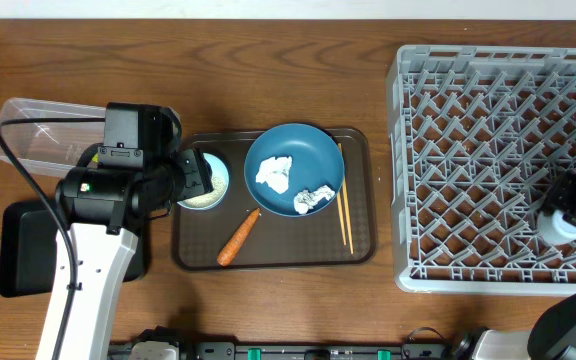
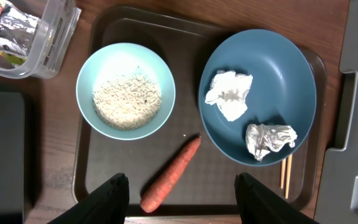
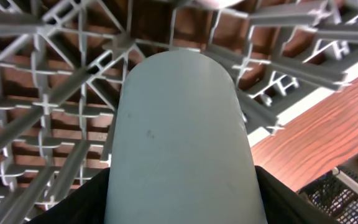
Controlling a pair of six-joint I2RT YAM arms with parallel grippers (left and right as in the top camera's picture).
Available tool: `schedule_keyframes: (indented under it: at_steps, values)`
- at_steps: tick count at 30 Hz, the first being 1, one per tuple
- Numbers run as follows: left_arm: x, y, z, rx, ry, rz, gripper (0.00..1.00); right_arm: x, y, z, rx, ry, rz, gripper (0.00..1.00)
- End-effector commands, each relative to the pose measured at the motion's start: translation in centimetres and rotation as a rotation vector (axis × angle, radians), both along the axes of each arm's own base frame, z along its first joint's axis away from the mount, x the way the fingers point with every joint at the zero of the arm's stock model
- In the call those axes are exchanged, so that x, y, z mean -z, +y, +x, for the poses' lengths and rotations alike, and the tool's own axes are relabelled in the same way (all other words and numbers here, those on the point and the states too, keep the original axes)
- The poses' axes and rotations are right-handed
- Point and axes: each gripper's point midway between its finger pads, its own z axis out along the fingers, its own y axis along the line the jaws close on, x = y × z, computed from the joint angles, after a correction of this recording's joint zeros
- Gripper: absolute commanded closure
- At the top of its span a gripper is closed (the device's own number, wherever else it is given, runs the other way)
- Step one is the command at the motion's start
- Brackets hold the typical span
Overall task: Sort waste into correct bins and load items into the dishwasher rack
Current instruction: 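Place the light-blue cup into the dish rack with the right gripper, then grasp the white tissue on the blue plate with the left gripper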
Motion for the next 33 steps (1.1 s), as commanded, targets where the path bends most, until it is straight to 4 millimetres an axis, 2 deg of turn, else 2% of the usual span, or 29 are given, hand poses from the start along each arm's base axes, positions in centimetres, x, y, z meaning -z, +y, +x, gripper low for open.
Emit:
schedule_keyframes:
  at_steps: [1,5,7,13,17,21,23,25,28,30,33]
  values:
    - [-0.3,0.4,0.1,0.003,-0.01,0.021,0.42,0.9,0.1,-0.2,0.029,0.0,0.015,0.57]
    - [-0.3,0.4,0.1,0.003,-0.01,0.02,0.42,1.3,0.2,-0.4,0.03,0.006,0.018,0.35]
    - [-0.3,0.4,0.1,0.003,-0.01,0.02,0.42,1.3,0.1,-0.3,0.03,0.002,0.016,0.01]
    - [-0.2,0.4,0.1,0.003,-0.006,0.021,0.36,1.4,0.3,-0.1,0.062,-0.011,0.023,0.01]
    - [-0.2,0.4,0.1,0.003,-0.006,0.021,0.35,1.2,1.8,1.6,0.043,-0.098,0.124,0.01]
    - [-0.1,0.4,0.0,0.003,-0.004,0.021,0.34,-0.8,3.9,4.1,-0.07,-0.195,0.197,0.01]
    - [0.0,0.4,0.1,0.003,0.001,0.022,0.33,-2.7,5.1,5.6,-0.137,-0.255,0.209,0.01]
    - [0.3,0.4,0.1,0.003,0.011,0.022,0.33,-4.8,6.9,7.2,-0.234,-0.319,0.218,0.01]
    - [1.0,-0.2,0.5,0.018,0.033,0.006,0.33,-7.8,11.3,9.2,-0.43,-0.421,0.25,0.01]
    - [1.4,-1.0,1.2,0.042,0.036,-0.005,0.33,-8.7,13.9,9.8,-0.528,-0.452,0.258,0.01]
    - [2.1,-2.9,2.9,0.117,0.009,0.002,0.33,-8.7,17.2,9.9,-0.641,-0.44,0.271,0.01]
